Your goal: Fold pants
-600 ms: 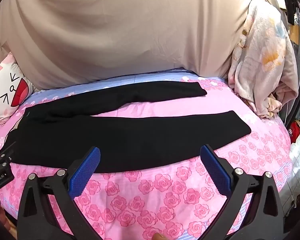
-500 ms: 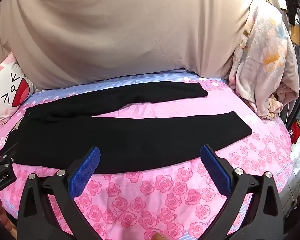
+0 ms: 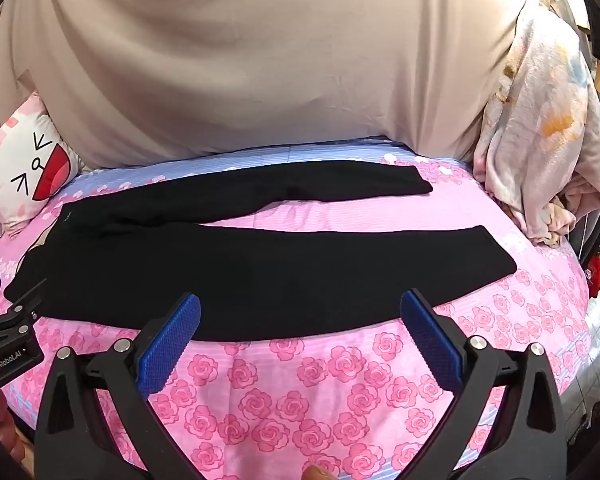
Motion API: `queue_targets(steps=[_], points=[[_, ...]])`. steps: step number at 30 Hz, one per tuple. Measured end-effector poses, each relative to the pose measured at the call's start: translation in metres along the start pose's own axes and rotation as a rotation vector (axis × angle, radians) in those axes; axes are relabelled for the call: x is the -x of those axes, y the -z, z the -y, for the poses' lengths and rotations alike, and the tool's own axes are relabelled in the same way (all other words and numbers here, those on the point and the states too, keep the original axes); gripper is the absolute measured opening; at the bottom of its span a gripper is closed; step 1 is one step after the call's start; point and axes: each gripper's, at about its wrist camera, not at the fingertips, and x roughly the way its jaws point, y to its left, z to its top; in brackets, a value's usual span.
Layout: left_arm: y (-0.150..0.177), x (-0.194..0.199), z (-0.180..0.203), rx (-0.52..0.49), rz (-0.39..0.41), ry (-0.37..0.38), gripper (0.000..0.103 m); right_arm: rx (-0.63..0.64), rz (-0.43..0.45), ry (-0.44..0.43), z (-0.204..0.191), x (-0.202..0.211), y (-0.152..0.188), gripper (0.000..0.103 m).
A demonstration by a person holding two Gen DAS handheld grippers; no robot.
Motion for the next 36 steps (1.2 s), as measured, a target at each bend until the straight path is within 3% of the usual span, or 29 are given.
queue_targets(steps=[36], points=[[0.004, -0.0025, -0.0069, 0.004, -0.015, -0.01, 0.098, 0.005, 0.002, 0.0, 0.0003, 0.0014, -0.0003, 0.098]])
